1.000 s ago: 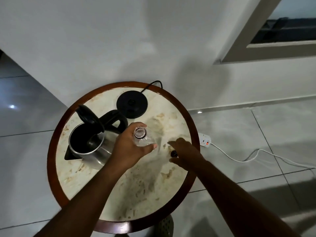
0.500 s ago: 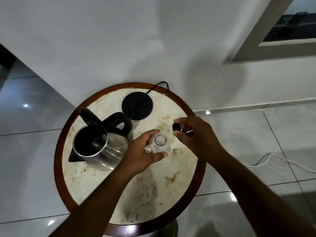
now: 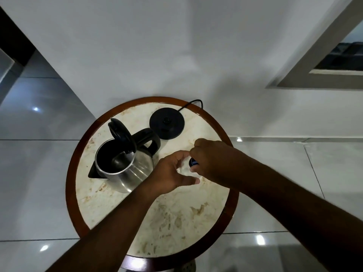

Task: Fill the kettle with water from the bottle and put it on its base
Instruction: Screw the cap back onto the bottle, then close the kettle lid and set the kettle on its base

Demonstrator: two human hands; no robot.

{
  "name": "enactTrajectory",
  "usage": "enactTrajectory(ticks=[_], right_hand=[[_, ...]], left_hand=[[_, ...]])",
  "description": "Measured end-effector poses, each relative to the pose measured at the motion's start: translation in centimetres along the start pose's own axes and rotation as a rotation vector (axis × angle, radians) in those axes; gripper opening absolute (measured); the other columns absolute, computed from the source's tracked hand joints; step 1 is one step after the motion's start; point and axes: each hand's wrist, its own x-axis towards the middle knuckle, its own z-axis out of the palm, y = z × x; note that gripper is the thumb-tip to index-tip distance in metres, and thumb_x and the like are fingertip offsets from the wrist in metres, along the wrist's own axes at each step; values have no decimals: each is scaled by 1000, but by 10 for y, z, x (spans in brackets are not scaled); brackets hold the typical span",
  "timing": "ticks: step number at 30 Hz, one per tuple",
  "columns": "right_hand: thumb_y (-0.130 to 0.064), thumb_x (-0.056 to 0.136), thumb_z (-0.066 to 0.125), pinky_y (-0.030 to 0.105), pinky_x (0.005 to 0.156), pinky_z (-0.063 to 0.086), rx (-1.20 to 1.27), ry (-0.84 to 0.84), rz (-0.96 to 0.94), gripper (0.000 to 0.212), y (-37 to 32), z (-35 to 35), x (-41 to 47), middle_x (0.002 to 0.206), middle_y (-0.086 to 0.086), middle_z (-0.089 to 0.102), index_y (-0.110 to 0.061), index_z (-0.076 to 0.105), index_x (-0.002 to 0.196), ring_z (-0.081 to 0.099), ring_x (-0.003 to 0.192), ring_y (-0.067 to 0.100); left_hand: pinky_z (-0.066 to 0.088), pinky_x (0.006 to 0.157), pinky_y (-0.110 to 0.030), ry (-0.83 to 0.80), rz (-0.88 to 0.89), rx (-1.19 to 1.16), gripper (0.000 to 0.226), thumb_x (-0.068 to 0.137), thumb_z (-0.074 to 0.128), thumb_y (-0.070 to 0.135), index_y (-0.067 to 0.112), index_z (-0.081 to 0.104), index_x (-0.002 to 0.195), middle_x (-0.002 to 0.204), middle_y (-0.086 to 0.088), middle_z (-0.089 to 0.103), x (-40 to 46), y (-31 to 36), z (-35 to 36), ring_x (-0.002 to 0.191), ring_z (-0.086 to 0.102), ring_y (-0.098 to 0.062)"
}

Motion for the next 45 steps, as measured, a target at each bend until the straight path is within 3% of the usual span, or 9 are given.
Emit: enactTrajectory(ticks=[4,12,21,25,28,32,35,40,45], right_hand=[[-33,91,58,26,58,37,-14,70,61,26,-4,-2,0,86,8,57,-8,62,98,63,81,24],[-26,90,62,23,77,41,76,-84,72,38,7,6,3,118,14,61,-7,57,122,64,99,24],[-48,90,55,24,62,35,5,261,63,47,12,29,-14,97,13,67,-5,60,107,62,76,22],[-58,84,56,22,76,42,179,181,108,72,12,31,-22,124,5,58,-22,34,142,60,98,15],[-70,77,53,19,76,43,265,264,226,79,6,20,-27,123,-4,55,-29,34,142,57,94,5],[-62,82,51,12,63,39,465,496,314,53,-15,-10,3,93,-11,60,-25,60,119,56,73,-2],[-40,89,57,28,70,47,583,539,327,32,-38,-28,44,86,0,67,-12,67,101,61,76,13],[-32,86,64,36,90,50,966,248,325,31,-61,-28,102,110,8,66,-10,65,108,62,101,20],[-38,80,72,20,66,38,893,46,260,21,-68,-3,131,78,-9,48,-32,52,77,47,75,5]], left_hand=[[52,94,-31,-8,-30,-18,63,63,90,22,21,60,119,112,4,67,-1,-2,-2,111,62,-15],[50,98,-46,-27,-10,-16,65,64,89,24,28,60,122,121,6,66,-1,1,-2,115,60,-15],[51,99,-37,-66,-4,-50,62,65,88,18,30,61,120,114,13,68,0,4,1,108,63,-7],[50,100,-39,-45,-54,-64,85,60,91,27,29,51,135,129,13,59,-9,4,1,118,57,-9],[54,89,-26,99,-92,-28,85,53,92,39,33,55,129,120,20,60,-35,-4,-7,110,59,-3],[47,59,-9,654,95,34,37,57,84,56,29,64,73,72,13,69,-84,-20,-47,65,67,-4],[43,54,-10,979,77,243,54,50,76,77,38,57,82,82,19,61,-100,-23,-99,70,61,-3],[42,104,-31,562,-124,215,117,35,87,65,44,37,139,143,19,45,-91,-33,-140,128,47,-7],[47,85,-16,380,-37,176,91,38,93,49,49,48,117,115,25,63,-78,-52,-145,107,58,1]])
